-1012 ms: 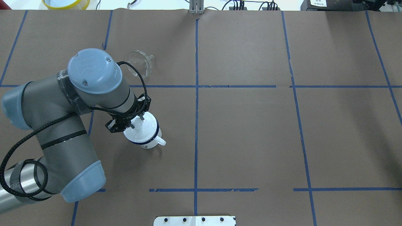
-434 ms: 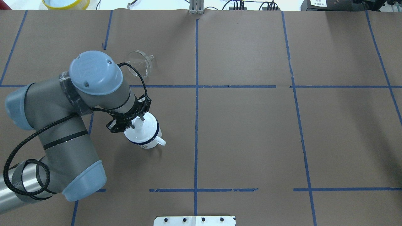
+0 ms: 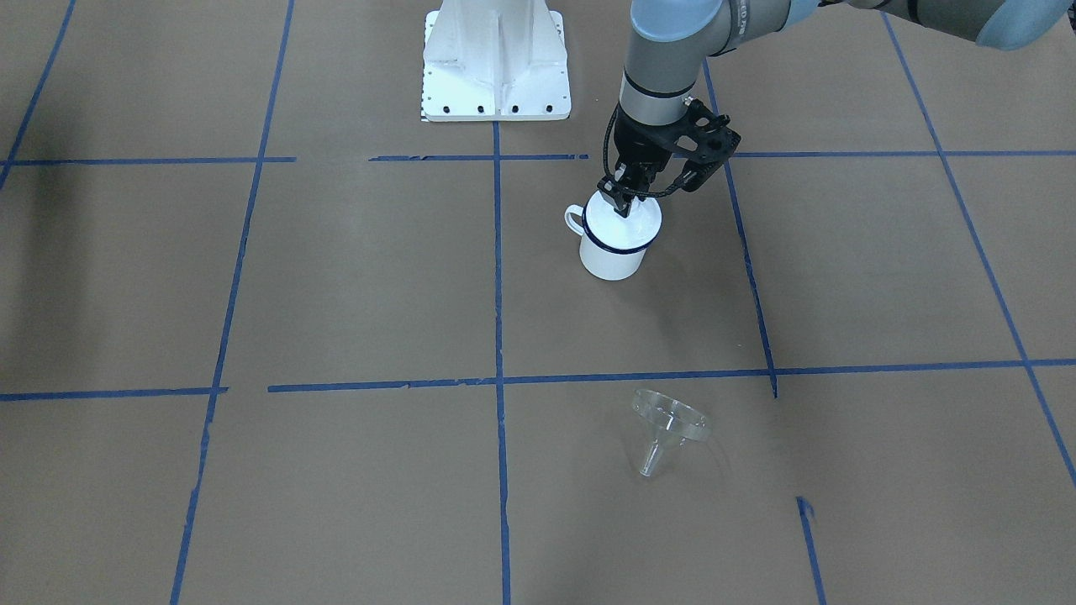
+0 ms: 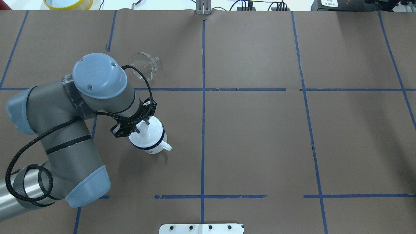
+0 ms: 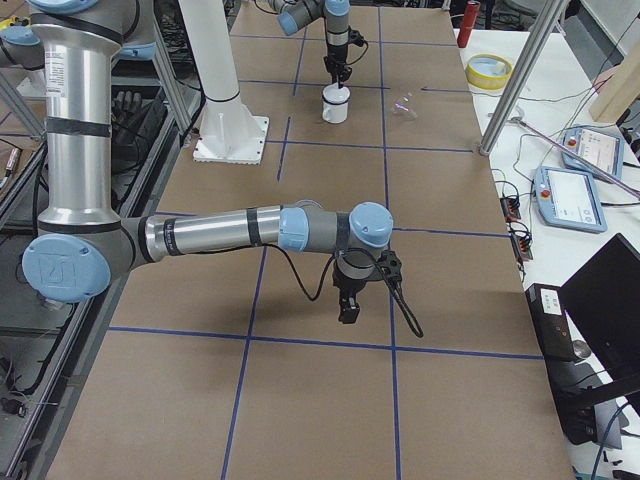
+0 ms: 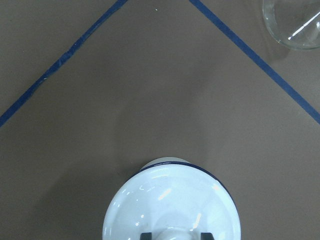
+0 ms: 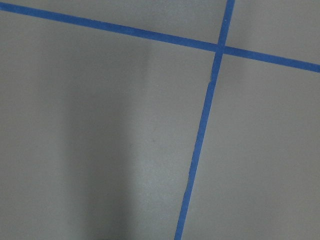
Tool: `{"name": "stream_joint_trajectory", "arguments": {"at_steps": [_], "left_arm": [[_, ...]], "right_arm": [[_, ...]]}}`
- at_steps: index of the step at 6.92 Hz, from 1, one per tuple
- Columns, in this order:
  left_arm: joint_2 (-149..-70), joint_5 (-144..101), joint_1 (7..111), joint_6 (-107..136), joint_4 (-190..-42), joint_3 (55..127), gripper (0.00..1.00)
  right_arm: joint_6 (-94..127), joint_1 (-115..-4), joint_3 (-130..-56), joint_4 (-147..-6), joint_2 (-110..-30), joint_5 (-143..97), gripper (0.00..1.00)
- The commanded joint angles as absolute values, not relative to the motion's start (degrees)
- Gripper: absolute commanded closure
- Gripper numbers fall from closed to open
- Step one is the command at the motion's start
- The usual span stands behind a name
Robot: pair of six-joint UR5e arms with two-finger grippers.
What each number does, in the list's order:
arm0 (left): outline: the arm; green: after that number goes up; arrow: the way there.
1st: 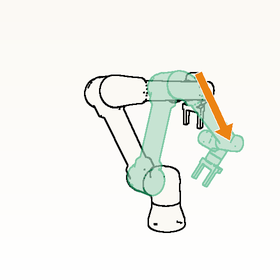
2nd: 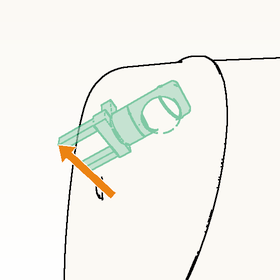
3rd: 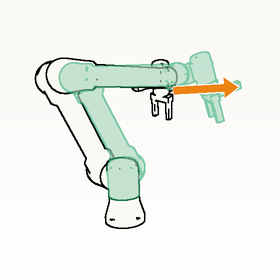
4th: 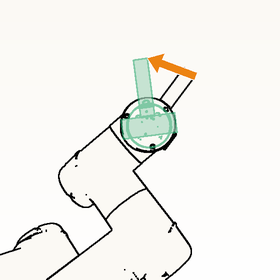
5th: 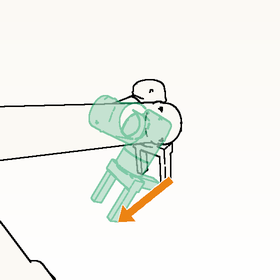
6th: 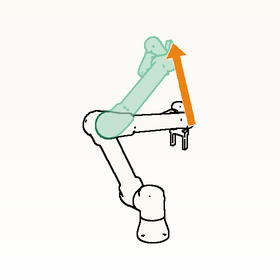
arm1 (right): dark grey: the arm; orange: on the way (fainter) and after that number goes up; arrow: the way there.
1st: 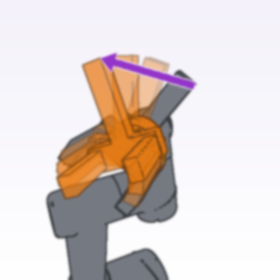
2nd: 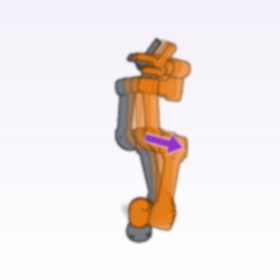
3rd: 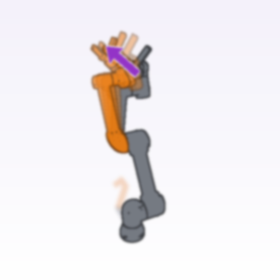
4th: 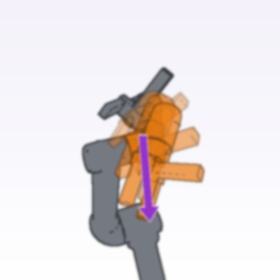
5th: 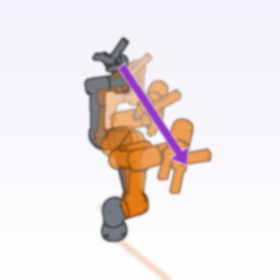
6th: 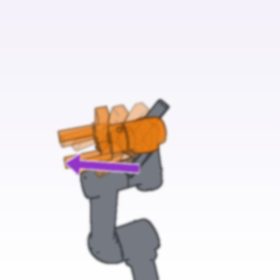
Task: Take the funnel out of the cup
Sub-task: 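Lower the lid onto the mug opening with the left gripper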
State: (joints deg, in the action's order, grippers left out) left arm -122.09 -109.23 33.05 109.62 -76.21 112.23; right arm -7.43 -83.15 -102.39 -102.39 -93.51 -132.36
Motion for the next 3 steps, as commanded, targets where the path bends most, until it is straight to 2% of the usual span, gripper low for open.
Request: {"name": "stream_joint_trajectory", "arguments": {"at_steps": [1,2,3], "left_arm": [[-122.2,-109.2,33.0,109.7,-76.7,111.5,0.99],[-122.1,-109.2,33.0,109.6,-76.6,111.5,0.32],[-122.1,-109.1,33.0,109.7,-76.6,111.7,0.00]], "right_arm": [[-7.5,-83.1,-102.4,-102.4,-93.5,-132.4,0.00],[-7.4,-83.1,-102.4,-102.4,-93.5,-132.4,0.00],[-7.4,-83.1,-102.4,-102.4,-93.5,-132.4,0.00]]}}
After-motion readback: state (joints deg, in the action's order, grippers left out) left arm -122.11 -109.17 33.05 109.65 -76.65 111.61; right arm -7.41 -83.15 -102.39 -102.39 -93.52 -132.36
